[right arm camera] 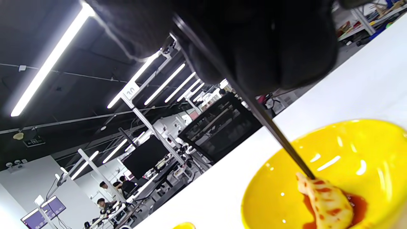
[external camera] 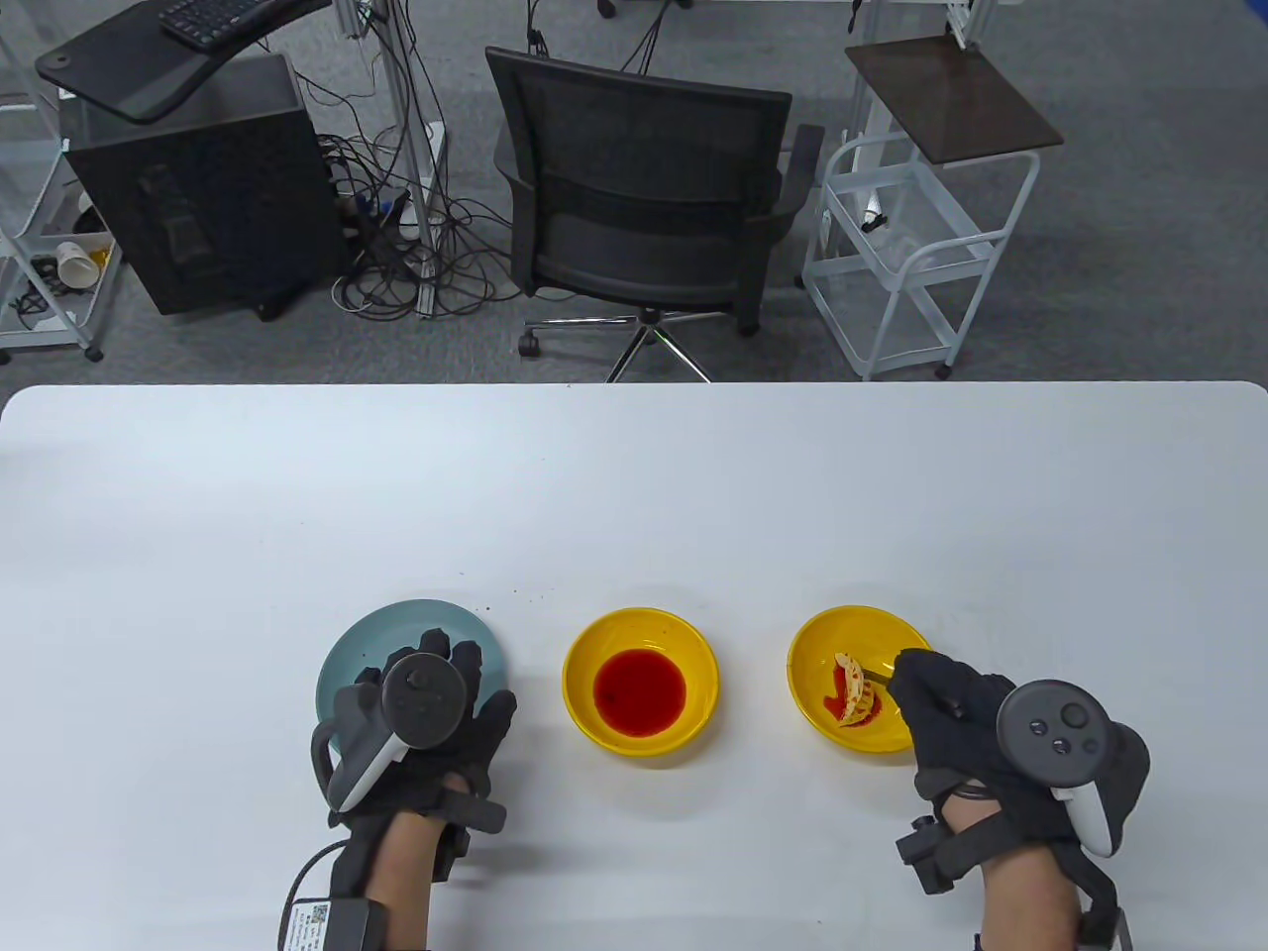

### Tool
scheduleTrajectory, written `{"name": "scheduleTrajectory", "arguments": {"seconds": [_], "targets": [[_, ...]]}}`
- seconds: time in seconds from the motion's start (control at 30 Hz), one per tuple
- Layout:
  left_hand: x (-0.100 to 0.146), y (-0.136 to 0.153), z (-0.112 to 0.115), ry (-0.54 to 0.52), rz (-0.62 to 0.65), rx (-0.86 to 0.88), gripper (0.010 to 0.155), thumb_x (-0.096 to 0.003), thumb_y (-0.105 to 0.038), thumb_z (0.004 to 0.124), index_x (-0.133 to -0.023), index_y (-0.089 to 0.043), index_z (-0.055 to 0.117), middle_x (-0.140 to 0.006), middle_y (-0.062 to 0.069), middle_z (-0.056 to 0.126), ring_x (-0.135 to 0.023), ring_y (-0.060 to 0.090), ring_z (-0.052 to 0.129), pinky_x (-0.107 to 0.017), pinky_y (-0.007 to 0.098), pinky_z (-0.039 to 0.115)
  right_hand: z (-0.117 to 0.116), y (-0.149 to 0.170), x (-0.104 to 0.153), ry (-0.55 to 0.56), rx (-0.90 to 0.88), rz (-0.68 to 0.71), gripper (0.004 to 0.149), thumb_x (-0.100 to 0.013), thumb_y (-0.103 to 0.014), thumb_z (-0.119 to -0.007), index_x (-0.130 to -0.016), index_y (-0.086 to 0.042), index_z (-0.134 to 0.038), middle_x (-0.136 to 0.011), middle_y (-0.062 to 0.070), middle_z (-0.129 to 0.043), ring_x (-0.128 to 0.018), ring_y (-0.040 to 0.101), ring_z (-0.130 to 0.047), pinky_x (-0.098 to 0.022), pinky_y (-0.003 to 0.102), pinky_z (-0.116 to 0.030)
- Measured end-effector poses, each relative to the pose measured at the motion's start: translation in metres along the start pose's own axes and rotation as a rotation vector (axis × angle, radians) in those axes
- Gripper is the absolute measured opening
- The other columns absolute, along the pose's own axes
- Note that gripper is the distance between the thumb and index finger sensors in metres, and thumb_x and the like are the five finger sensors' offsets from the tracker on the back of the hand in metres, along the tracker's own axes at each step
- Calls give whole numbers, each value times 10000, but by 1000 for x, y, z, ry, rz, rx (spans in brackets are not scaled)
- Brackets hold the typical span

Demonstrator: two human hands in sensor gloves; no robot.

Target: Dip chopsticks into soy sauce and dot onto dumpling

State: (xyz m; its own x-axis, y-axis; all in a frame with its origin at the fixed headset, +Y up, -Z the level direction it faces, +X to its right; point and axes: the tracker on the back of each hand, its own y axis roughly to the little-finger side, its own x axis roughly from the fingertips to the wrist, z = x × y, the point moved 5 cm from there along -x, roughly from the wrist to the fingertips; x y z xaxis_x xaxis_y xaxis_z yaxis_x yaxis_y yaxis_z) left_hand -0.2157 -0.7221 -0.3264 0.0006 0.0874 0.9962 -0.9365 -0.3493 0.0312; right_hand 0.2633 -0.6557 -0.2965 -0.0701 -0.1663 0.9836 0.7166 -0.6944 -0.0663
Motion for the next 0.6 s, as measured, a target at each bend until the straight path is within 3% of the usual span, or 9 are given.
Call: {"name": "scheduleTrajectory", "arguments": {"seconds": [0.3,0.47,0.6], "targets": [[0,0,0,-2,0,-4,760,-474,-628,713,-1092,-198,617,-1185,89,463,-1064,471,543,-719,727,374,14,-4,4,79,-75,49,548,-446,-462,-733,-835,-85,-816,-738,212,-942,-581,466,-936,-661,768,-499],[0,0,-1,-8,2,-7,763,-474,-629,712,-1099,-206,599,-1190,84,443,-1074,468,521,-720,726,368,8,-30,10,129,-95,206,529,-447,-464,-740,-838,-118,-821,-759,187,-943,-605,454,-942,-660,765,-514],[0,0,-1,-7,0,-6,765,-474,-630,711,-1100,-207,594,-1191,84,437,-1075,468,515,-721,725,367,-11,-60,19,145,-66,363,505,-436,-464,-766,-825,-154,-848,-753,157,-979,-608,428,-982,-654,751,-552]]}}
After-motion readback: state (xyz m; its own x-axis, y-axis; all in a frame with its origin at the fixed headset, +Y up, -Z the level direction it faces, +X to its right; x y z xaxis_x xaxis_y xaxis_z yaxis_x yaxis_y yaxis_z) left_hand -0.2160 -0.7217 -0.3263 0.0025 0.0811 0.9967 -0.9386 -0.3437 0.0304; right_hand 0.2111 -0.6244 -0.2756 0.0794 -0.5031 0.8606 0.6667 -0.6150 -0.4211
